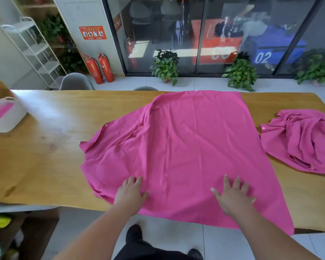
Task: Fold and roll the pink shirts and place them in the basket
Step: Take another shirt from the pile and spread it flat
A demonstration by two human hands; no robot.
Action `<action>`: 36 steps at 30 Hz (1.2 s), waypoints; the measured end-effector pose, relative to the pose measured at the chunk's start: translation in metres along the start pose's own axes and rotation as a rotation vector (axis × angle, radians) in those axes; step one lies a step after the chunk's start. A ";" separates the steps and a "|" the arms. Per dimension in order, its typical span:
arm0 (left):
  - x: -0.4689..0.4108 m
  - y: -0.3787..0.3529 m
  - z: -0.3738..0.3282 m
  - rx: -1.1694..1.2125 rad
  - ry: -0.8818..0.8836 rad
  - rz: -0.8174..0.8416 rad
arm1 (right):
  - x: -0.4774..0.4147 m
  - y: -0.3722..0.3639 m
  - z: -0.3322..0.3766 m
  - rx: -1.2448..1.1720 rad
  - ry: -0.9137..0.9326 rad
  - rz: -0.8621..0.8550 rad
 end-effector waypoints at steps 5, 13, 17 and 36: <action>-0.017 0.026 0.044 0.054 -0.082 -0.145 | 0.000 0.010 0.094 0.082 0.125 -0.105; -0.060 0.067 0.177 0.081 -0.033 -0.159 | 0.023 -0.005 0.329 0.052 0.347 -0.027; -0.093 0.073 0.229 0.063 -0.113 -0.030 | 0.021 -0.019 0.379 0.045 0.280 0.049; -0.199 0.151 0.400 -0.119 0.130 -0.068 | -0.007 -0.012 0.301 0.037 -0.104 0.029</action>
Point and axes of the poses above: each hand's wrist, its own x-axis away from the middle knuckle, its own y-axis out of the back of the hand, z = x × y, the point moved 6 cm from there along -x, towards the middle knuckle, and after that the axes turned 7 degrees about z, right-handed, at the moved point
